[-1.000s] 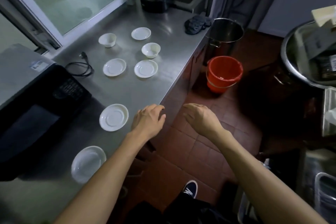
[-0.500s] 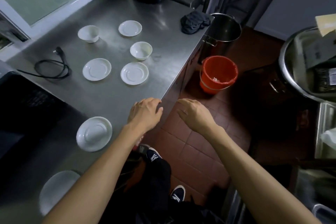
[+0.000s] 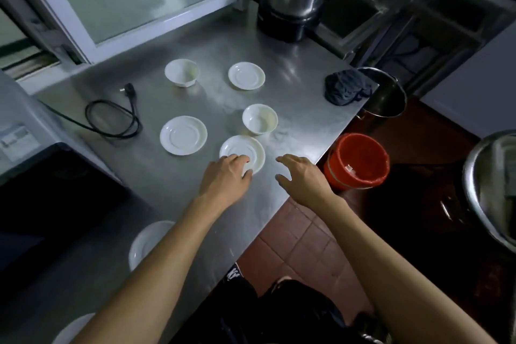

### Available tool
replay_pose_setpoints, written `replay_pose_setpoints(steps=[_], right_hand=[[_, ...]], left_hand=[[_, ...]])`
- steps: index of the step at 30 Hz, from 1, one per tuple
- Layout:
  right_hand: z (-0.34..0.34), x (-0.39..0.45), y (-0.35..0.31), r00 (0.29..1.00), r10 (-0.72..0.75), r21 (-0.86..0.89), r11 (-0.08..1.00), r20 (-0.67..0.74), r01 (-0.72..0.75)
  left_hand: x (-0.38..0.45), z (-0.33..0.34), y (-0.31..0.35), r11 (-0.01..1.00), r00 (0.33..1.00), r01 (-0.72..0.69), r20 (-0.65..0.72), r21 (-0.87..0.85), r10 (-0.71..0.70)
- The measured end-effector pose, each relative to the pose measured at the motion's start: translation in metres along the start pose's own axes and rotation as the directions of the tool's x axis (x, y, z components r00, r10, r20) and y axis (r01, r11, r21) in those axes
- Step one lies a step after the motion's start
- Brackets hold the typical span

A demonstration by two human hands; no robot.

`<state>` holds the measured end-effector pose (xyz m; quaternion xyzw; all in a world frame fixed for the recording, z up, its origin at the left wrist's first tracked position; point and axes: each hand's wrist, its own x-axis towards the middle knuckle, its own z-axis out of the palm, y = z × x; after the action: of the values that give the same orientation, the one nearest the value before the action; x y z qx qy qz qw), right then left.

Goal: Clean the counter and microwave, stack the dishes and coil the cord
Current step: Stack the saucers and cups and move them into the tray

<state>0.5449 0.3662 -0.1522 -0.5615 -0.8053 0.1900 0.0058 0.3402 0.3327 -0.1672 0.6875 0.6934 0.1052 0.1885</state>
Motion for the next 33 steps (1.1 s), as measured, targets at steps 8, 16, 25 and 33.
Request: replay_pose_setpoints(steps=[8,16,25,33], right_hand=[[0.002,0.077,-0.007,0.995,-0.065,-0.098,0.993,0.073,0.072],[0.012,0.173,0.013,0.973,-0.114,-0.194,0.969,0.201,0.154],[0.025,0.264,0.032,0.900,-0.211,-0.202,0.931,0.380,0.304],[0.024,0.310,0.024,0.878,-0.342,-0.126,0.907,0.336,0.402]], left_hand=[[0.035,0.001,-0.031,0.987,0.989,0.140,-0.030,-0.075,-0.143],[0.090,0.002,-0.045,0.969,0.969,0.243,-0.032,-0.040,-0.245],[0.156,0.004,-0.044,0.896,0.898,0.441,0.021,-0.061,-0.440],[0.197,0.006,-0.057,0.854,0.858,0.514,0.028,-0.080,-0.514]])
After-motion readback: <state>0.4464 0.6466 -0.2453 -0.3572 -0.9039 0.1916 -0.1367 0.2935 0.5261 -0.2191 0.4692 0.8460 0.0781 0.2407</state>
